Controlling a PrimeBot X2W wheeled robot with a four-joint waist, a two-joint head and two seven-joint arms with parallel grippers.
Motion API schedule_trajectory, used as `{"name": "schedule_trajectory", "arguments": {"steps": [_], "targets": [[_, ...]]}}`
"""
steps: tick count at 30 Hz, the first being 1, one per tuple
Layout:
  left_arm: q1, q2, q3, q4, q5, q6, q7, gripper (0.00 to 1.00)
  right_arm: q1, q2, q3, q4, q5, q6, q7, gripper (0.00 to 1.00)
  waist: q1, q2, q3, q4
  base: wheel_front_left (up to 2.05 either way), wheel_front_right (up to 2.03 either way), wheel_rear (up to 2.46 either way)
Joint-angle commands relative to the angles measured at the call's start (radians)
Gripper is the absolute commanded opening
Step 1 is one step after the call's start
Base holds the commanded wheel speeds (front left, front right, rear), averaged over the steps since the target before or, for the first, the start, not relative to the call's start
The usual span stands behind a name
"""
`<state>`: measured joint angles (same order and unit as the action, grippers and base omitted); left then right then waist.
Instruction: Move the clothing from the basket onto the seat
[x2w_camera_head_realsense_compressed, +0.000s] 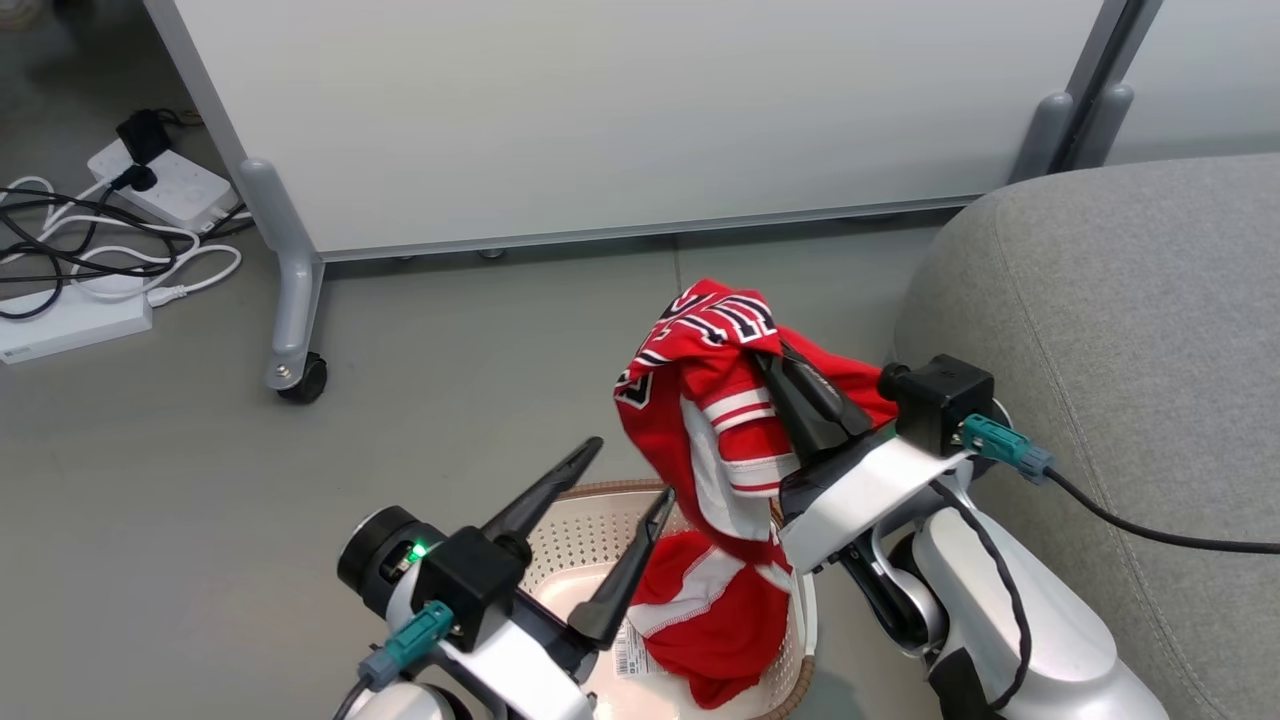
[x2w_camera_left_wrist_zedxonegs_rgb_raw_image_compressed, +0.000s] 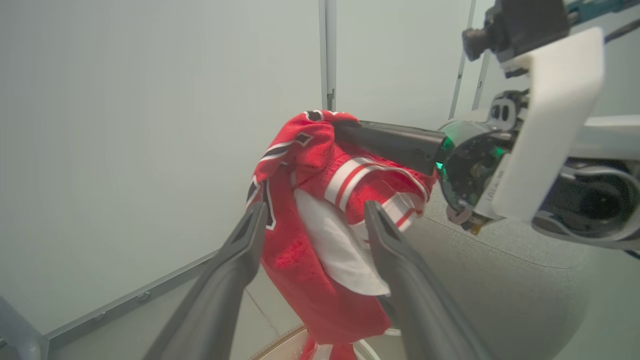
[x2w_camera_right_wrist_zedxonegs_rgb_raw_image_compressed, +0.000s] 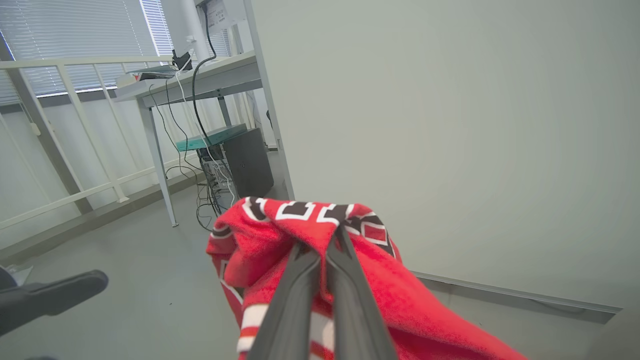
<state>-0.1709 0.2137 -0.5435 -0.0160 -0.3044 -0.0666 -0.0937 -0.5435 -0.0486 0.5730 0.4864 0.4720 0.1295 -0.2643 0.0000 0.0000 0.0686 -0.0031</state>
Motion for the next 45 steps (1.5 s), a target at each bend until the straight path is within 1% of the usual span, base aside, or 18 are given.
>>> {"name": "schedule_trajectory", "arguments": {"steps": [1,7,13,19,20,25,32,33,34,40,45], "targets": [[-0.002,0.007,-0.007,0.004,0.006,-0.007,0.002,1.00,0.013,-0.004,-0.015,0.001,-0.011,0.002,-0.003,0.00,0.0000,0.0000,0.007,-0.006,0.00,0.00,0.00],[-0.007,0.018,-0.046,0.027,0.021,-0.021,0.011,1.00,0.039,-0.004,-0.054,0.010,-0.027,0.002,-0.003,0.00,0.0000,0.0000,0.022,-0.037,0.00,0.00,0.00],[-0.021,0.029,-0.056,0.035,0.028,-0.018,0.006,1.00,0.049,-0.004,-0.067,0.005,-0.016,0.002,-0.003,0.00,0.0000,0.0000,0.041,-0.089,0.00,0.00,0.00],[-0.029,0.043,-0.061,0.027,0.031,-0.017,0.010,1.00,0.053,-0.005,-0.066,-0.002,-0.005,0.002,-0.003,0.00,0.0000,0.0000,0.063,-0.182,0.00,0.00,0.00],[-0.029,0.043,-0.061,0.027,0.031,-0.017,0.010,1.00,0.053,-0.005,-0.066,-0.002,-0.005,0.002,-0.003,0.00,0.0000,0.0000,0.063,-0.182,0.00,0.00,0.00],[-0.037,0.056,-0.069,0.013,0.035,-0.020,0.019,1.00,0.060,-0.005,-0.078,-0.007,0.000,0.002,-0.003,0.00,0.0000,0.0000,0.082,-0.277,0.00,0.00,0.00],[-0.047,0.076,-0.092,-0.003,0.039,-0.030,0.039,1.00,0.073,-0.004,-0.120,-0.016,-0.003,0.002,-0.003,0.00,0.0000,0.0000,0.106,-0.406,0.00,0.00,0.00],[-0.046,0.081,-0.096,-0.008,0.038,-0.027,0.046,1.00,0.081,-0.004,-0.131,-0.020,-0.003,0.002,-0.003,0.00,0.0000,0.0000,0.112,-0.441,0.00,0.00,0.00],[-0.049,0.084,-0.097,-0.011,0.040,-0.027,0.047,1.00,0.084,-0.005,-0.139,-0.023,-0.006,0.002,-0.003,0.00,0.0000,0.0000,0.114,-0.456,0.00,0.00,0.00],[-0.061,0.098,-0.107,-0.024,0.042,-0.028,0.061,1.00,0.105,-0.004,-0.201,-0.038,-0.020,0.002,-0.003,0.00,0.0000,0.0000,0.131,-0.521,0.00,0.00,0.00],[-0.073,0.107,-0.114,-0.036,0.046,-0.029,0.072,1.00,0.109,-0.003,-0.254,-0.054,-0.025,0.002,-0.003,0.00,0.0000,0.0000,0.153,-0.542,0.00,0.00,0.00]]}}
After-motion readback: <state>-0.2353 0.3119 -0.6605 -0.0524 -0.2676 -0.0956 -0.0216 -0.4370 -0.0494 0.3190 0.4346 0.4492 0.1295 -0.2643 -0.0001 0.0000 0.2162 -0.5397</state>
